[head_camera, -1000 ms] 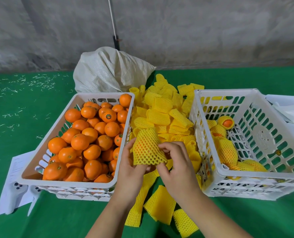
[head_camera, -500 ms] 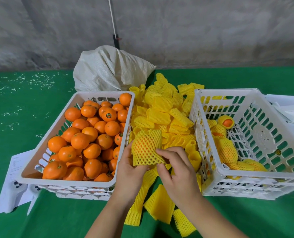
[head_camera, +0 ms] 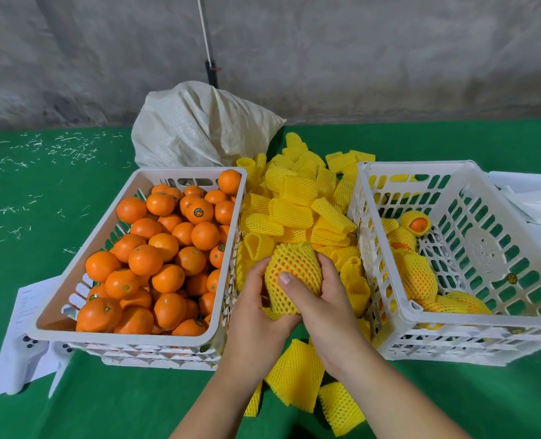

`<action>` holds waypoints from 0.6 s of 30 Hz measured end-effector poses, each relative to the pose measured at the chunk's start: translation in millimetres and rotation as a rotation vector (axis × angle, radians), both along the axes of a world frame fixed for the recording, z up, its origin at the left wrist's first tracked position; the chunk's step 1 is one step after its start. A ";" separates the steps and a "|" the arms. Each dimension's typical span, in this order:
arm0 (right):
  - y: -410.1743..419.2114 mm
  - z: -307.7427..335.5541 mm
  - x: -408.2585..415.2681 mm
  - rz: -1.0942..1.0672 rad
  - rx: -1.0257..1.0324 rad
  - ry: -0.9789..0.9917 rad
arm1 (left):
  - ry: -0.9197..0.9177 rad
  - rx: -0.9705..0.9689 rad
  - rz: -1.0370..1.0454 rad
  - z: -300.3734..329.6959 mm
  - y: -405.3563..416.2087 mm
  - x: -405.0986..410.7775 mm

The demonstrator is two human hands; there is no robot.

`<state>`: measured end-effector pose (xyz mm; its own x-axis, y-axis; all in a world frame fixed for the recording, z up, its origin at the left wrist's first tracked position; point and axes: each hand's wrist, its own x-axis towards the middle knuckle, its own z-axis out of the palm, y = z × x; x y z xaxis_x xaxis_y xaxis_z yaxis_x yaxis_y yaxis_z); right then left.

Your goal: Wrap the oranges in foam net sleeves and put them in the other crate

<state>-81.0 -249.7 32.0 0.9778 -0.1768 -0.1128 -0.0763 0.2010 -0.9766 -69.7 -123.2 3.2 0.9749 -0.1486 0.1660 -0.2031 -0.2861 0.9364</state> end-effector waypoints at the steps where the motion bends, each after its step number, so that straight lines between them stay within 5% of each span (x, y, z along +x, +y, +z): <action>1: -1.5 -0.4 -0.1 0.011 -0.001 -0.007 | -0.006 0.048 0.003 0.5 0.3 0.1; 7: -37.3 -1.1 11.5 -0.042 -0.126 0.005 | -0.030 0.222 -0.178 6.4 22.6 13.5; 12: -125.0 -5.9 30.9 -0.356 -0.288 0.090 | -0.011 0.290 0.237 -10.3 100.8 63.2; 14: -153.1 -14.9 35.4 -0.486 -0.336 0.141 | 0.139 0.523 0.253 -24.2 131.4 82.8; 18: -174.9 -35.2 40.7 -0.586 -0.352 0.198 | 0.424 1.081 -0.060 -42.9 145.7 92.8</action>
